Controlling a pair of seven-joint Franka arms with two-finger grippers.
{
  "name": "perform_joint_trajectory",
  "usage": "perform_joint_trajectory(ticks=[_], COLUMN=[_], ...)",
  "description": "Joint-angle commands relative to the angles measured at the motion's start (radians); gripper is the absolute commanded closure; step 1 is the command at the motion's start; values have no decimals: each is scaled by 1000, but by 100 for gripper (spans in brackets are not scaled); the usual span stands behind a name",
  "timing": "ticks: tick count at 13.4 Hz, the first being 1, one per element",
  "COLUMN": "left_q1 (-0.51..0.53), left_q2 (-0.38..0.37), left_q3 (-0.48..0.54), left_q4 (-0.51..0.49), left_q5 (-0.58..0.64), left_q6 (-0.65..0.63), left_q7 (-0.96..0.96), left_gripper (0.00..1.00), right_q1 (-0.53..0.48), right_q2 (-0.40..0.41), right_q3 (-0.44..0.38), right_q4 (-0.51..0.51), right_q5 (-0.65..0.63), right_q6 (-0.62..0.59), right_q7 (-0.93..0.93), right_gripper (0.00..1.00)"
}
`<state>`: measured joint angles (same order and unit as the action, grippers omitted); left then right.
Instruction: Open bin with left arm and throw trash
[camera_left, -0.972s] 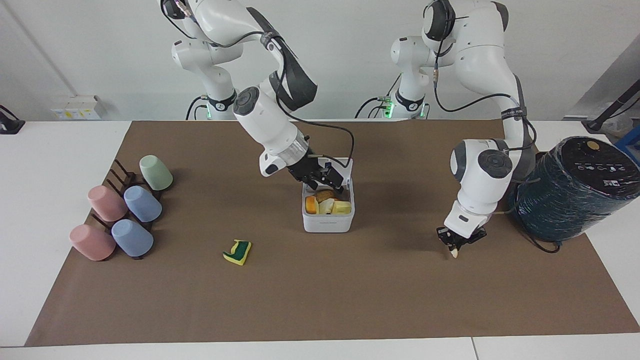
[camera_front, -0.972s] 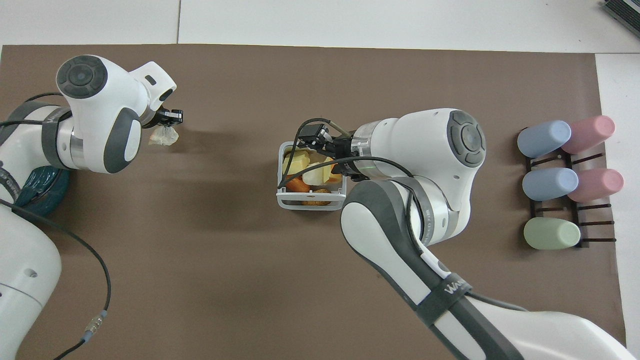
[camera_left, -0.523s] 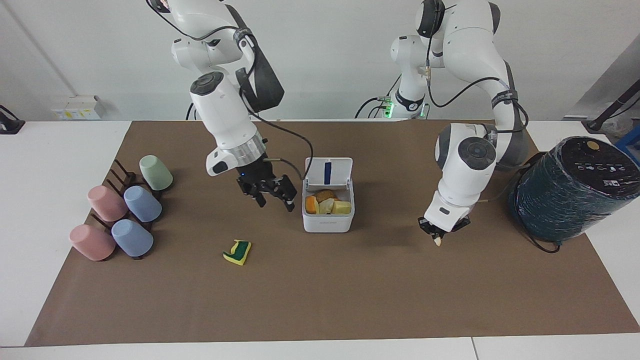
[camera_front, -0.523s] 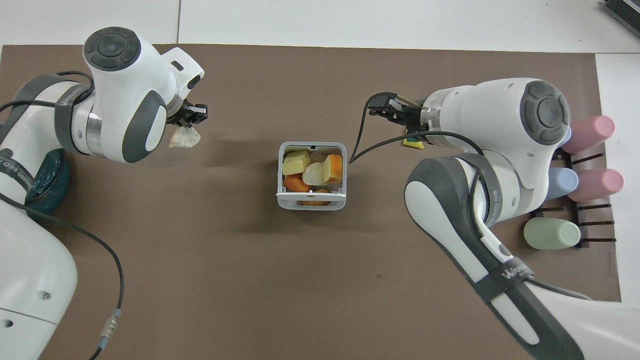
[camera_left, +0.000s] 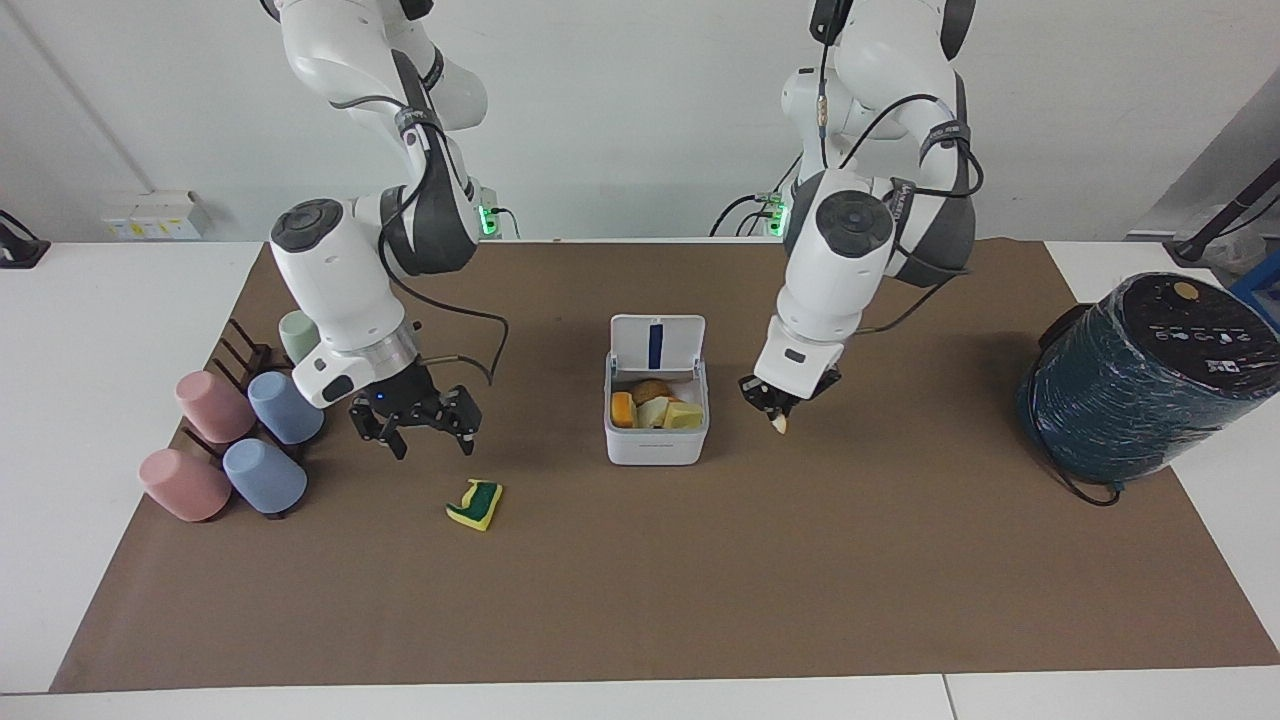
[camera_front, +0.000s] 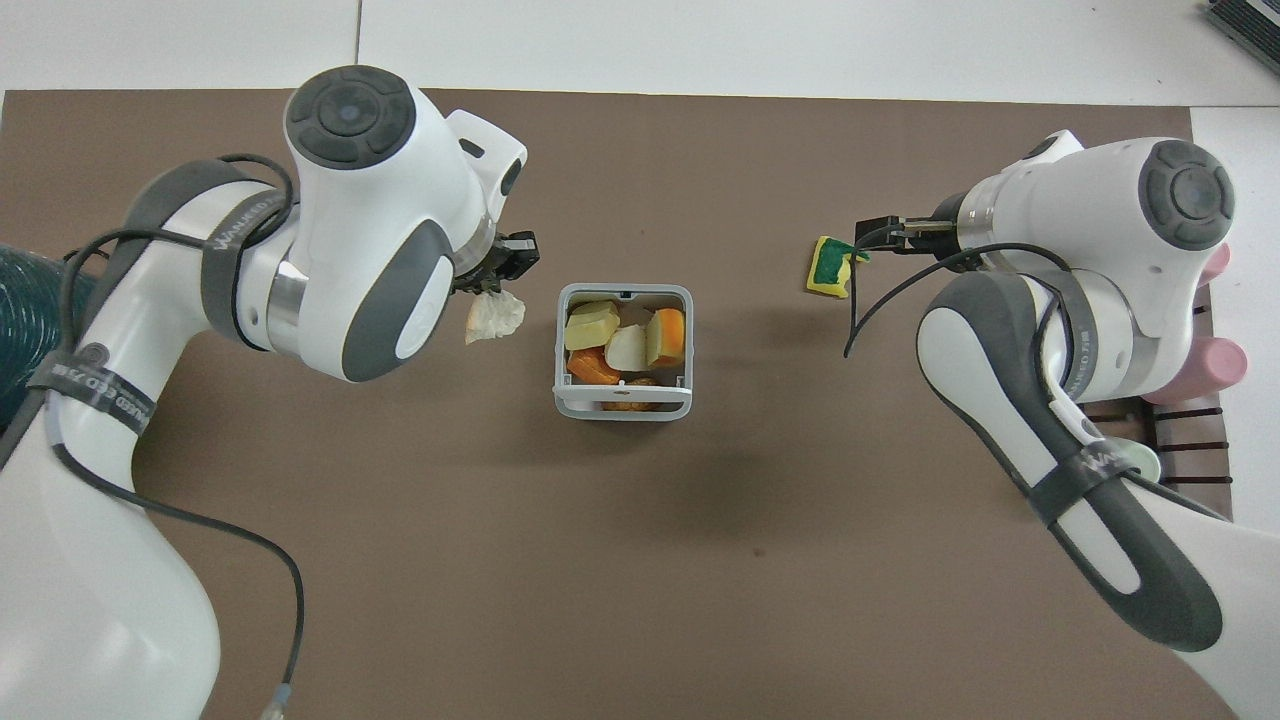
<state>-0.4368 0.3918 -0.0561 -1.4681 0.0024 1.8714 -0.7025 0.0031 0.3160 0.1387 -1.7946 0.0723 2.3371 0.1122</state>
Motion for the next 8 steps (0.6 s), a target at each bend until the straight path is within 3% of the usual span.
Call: perform_joint_trajectory(ticks=[1, 6, 8], left_q1=[-66, -143, -145], left_q2=[-10, -43, -47], left_q3=[15, 13, 13], left_q4=[-15, -119, -124], left_q5=[-45, -48, -48], left_q6=[27, 185, 196], left_q7=[-119, -265, -276], left_gripper=[100, 100, 77], right_q1=[-6, 15, 17], right_q2=[51, 162, 178], right_q3=[15, 15, 15], right_q4=[-34, -42, -38], right_q5=[-31, -32, -32], right_q6=[85, 246, 274], right_q7=[-37, -63, -63], right_gripper=[0, 0, 2])
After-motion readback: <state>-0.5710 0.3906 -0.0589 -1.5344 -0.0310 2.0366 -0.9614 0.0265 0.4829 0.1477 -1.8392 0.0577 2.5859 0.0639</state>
